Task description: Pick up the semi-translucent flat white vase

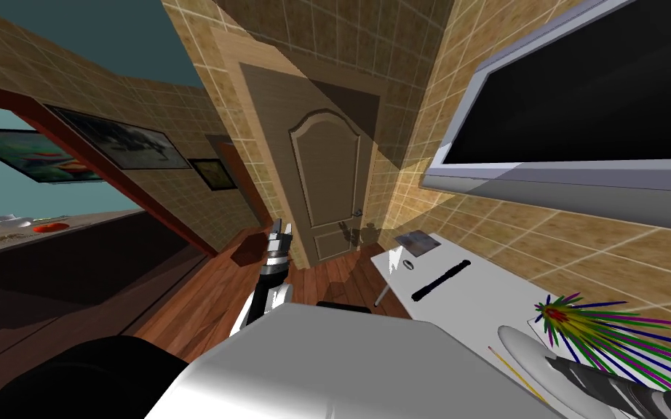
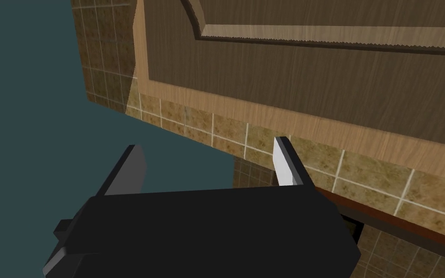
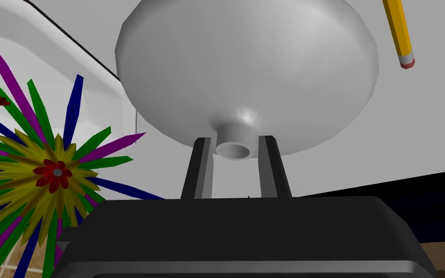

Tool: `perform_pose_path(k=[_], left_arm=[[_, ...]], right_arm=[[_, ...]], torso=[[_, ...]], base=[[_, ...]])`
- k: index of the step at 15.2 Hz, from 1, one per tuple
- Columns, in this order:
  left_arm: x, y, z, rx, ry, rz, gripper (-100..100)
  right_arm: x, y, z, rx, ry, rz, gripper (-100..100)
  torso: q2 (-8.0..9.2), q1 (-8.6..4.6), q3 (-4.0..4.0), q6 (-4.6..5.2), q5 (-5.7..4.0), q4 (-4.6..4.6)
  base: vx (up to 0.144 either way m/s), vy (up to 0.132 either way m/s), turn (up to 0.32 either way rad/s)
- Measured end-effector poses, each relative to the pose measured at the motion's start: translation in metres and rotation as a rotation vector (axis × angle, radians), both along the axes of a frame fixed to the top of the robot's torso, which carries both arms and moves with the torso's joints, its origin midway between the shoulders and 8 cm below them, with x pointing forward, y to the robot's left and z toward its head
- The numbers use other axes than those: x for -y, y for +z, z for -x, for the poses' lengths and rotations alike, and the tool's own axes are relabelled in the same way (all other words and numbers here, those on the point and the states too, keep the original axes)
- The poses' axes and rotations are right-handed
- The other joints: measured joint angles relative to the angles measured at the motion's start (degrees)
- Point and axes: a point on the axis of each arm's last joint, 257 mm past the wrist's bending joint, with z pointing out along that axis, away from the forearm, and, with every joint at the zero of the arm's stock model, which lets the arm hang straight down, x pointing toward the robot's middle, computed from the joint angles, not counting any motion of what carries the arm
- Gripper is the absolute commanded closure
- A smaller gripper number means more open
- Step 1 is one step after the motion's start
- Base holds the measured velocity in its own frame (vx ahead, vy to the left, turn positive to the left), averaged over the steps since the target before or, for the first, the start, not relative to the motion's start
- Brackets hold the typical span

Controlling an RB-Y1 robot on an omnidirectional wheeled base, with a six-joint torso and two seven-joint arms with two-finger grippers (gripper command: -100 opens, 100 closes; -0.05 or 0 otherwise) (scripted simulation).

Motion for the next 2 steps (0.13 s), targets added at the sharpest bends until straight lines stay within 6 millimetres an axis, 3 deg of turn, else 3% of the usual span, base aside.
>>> perform_pose_path(k=[2], left_arm=[[0.0000, 0.0000, 0.0000, 0.000, 0.000, 0.000, 0]], right_arm=[[0.0044, 0.0050, 0.0008, -0.002, 0.012, 0.000, 100]], torso=[[0.01, 0.01, 0.01, 0.00, 0.01, 0.00]], base=[[0.053, 0.047, -0.068]])
